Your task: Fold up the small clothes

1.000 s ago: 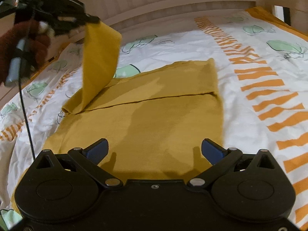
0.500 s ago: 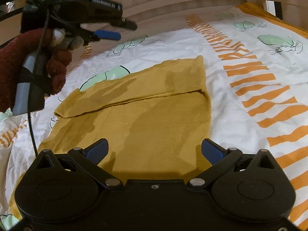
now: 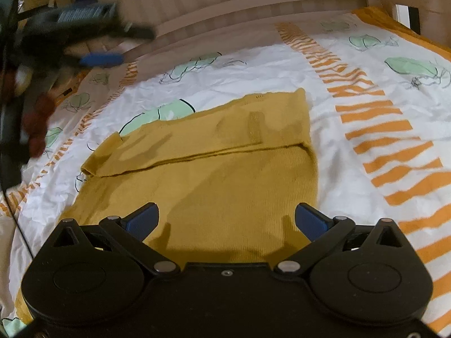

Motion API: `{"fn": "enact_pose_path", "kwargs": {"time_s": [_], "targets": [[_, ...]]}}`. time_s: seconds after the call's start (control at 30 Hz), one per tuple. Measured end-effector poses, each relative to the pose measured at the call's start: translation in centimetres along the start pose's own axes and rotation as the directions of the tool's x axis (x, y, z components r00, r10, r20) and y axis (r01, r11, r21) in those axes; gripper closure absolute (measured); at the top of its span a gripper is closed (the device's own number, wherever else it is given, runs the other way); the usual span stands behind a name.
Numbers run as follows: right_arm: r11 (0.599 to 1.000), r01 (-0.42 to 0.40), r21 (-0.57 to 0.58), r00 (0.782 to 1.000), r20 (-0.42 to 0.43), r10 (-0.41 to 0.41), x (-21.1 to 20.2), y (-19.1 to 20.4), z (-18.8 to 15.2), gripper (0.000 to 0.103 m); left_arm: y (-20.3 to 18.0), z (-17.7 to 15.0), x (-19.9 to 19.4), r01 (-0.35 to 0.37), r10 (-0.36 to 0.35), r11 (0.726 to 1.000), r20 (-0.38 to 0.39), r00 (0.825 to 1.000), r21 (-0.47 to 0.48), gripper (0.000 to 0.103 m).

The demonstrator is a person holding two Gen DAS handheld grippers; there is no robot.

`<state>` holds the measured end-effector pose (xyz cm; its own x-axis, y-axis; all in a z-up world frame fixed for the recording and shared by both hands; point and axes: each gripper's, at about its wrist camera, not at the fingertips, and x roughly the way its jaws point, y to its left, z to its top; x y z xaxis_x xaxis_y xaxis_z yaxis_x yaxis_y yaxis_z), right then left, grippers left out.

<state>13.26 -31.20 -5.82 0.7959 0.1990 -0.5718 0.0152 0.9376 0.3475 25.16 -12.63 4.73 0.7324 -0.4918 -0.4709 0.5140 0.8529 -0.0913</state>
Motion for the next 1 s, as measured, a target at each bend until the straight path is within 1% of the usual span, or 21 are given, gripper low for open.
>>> {"fn": "enact_pose_path", "kwargs": {"time_s": [0.1, 0.23, 0.37, 0.43, 0.53, 0.7, 0.93, 1.0], "targets": [[1.0, -0.002, -0.006, 1.0, 0.006, 0.002, 0.2, 0.1, 0.5, 0.0, 2.1, -2.0, -0.4, -0.077, 0.077, 0.997, -0.055, 0.996, -0.005, 0.028], [1.0, -0.008, -0.012, 1.0, 0.003, 0.008, 0.7, 0.4, 1.0, 0.0, 5.3, -4.5, -1.1, -0.166, 0.161, 0.986, -0.112, 0.981, -0.034, 0.028], [1.0, -0.021, -0.021, 1.0, -0.001, 0.021, 1.4, 0.7, 1.6, 0.0, 8.4, -6.7, -1.9, -0.26, 0.248, 0.963, -0.151, 0.957, -0.072, 0.028], [0.999, -0.027, -0.024, 1.0, -0.001, 0.027, 1.9, 0.8, 2.0, 0.0, 9.7, -7.8, -2.2, -0.296, 0.279, 0.951, -0.169, 0.945, -0.084, 0.028], [0.999, -0.033, -0.034, 0.999, 0.005, 0.033, 2.5, 1.1, 2.7, 0.0, 10.7, -8.9, -2.2, -0.343, 0.326, 0.937, -0.182, 0.928, -0.071, 0.028], [0.998, -0.036, -0.044, 0.999, 0.012, 0.037, 3.8, 1.3, 3.9, 0.0, 12.1, -10.6, -1.7, -0.382, 0.362, 0.922, -0.212, 0.908, -0.065, 0.028], [0.996, -0.048, -0.073, 0.998, 0.038, 0.051, 5.7, 1.2, 5.4, 0.0, 13.5, -12.9, -1.0, -0.405, 0.372, 0.91, -0.253, 0.893, -0.088, 0.028], [0.995, -0.037, -0.089, 0.998, 0.048, 0.041, 6.4, 1.2, 5.8, 0.0, 13.8, -13.6, -0.9, -0.404, 0.368, 0.909, -0.256, 0.894, -0.105, 0.027]]}}
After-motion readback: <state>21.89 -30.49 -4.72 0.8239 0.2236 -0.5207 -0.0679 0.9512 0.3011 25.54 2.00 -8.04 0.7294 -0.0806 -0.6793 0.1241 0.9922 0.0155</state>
